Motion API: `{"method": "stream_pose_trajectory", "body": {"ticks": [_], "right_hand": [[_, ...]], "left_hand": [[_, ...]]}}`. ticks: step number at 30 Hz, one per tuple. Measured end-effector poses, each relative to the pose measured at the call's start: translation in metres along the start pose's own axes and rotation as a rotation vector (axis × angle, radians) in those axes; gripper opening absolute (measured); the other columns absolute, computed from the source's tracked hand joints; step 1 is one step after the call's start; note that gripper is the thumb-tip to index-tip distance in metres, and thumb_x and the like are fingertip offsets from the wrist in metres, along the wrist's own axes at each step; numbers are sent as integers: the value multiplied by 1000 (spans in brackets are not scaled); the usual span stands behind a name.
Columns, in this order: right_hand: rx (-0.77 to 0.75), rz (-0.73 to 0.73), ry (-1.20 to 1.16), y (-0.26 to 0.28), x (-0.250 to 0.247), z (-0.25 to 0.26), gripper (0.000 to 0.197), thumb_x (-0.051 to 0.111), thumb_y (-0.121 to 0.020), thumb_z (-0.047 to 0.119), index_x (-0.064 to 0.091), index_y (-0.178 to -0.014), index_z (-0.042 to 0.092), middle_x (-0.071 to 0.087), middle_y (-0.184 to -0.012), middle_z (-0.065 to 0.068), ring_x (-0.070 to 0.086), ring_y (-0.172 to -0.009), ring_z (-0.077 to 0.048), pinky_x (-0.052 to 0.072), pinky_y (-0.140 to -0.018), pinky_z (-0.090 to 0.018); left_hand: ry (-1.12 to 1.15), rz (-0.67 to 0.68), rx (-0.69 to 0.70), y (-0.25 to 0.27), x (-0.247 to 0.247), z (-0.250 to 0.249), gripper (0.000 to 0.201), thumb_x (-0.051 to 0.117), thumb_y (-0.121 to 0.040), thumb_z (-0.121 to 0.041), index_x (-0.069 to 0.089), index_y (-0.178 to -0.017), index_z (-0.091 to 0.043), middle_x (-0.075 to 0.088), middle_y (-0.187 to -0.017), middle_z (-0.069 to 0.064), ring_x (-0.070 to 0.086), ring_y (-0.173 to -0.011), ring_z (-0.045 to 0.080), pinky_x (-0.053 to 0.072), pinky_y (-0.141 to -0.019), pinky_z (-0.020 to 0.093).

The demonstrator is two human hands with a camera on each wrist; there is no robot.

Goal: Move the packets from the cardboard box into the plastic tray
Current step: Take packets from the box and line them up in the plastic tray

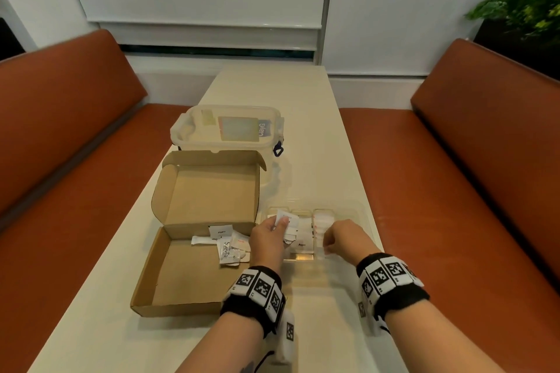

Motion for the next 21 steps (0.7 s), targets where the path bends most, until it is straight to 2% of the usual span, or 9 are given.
{"method": "stream_pose_trajectory", "body": {"ticks": [3,5,7,9,12,14,16,18,21], "right_hand": [[-32,-84,-4,0,-2,-4,8,70,-79,9,64,-82,14,55,-86,2,50,-77,-14,32,-60,-14],[-20,-109,-24,-1,-1,-8,26,72,-75,7,50,-69,18,43,-77,7,43,-69,-11,26,-53,-14],[-12,-115,-45,-1,2,-10,36,71,-75,4,41,-62,21,41,-74,8,41,-65,-9,26,-52,-14],[-3,-133,-57,-1,5,-11,39,70,-75,4,39,-60,22,42,-73,7,41,-64,-9,28,-53,-15],[3,-156,-55,-1,6,-12,39,68,-78,5,38,-60,22,40,-72,7,42,-64,-10,28,-54,-15],[8,-156,-64,0,5,-11,37,67,-79,6,38,-62,22,42,-73,6,44,-67,-13,29,-54,-16],[-10,-204,-114,1,0,-6,25,66,-82,14,46,-69,21,48,-77,5,48,-71,-14,32,-56,-18],[-47,-322,-307,4,-11,1,8,64,-87,27,59,-83,21,56,-81,6,51,-72,-10,35,-59,-19],[-75,-382,-618,4,-22,10,12,64,-88,31,68,-97,24,62,-81,10,53,-71,-2,39,-63,-14]], "left_hand": [[1,-4,9,0,0,0,21,60,-92,-26,65,-72,-19,61,-68,0,58,-68,17,55,-70,37],[13,-8,11,-1,-1,1,21,60,-91,-26,65,-72,-22,62,-68,0,58,-68,17,55,-71,36],[12,0,14,-2,0,2,21,60,-92,-27,66,-73,-21,63,-70,1,60,-70,18,56,-71,36],[4,1,15,-2,0,2,21,60,-92,-28,65,-72,-23,64,-70,0,60,-69,16,55,-70,33],[17,1,13,-3,0,4,22,60,-91,-28,65,-70,-26,64,-69,-1,60,-69,16,54,-73,37],[14,8,20,-4,0,5,20,61,-91,-29,66,-72,-26,66,-71,-1,60,-68,14,55,-67,33],[32,29,11,-4,2,6,18,62,-90,-29,69,-74,-24,68,-72,-1,63,-68,13,54,-61,27],[58,81,-14,-4,5,7,16,64,-89,-27,71,-75,-22,69,-73,1,65,-70,15,54,-59,25],[13,180,-9,-3,12,5,14,66,-87,-28,72,-78,-20,70,-70,-1,64,-69,16,54,-61,30]]}}
Point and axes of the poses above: each hand's wrist, its own y-axis away from the middle knuckle, its own x-axis out of the palm, z = x × y, the point moved 6 cm from there along -y, towards the middle knuckle
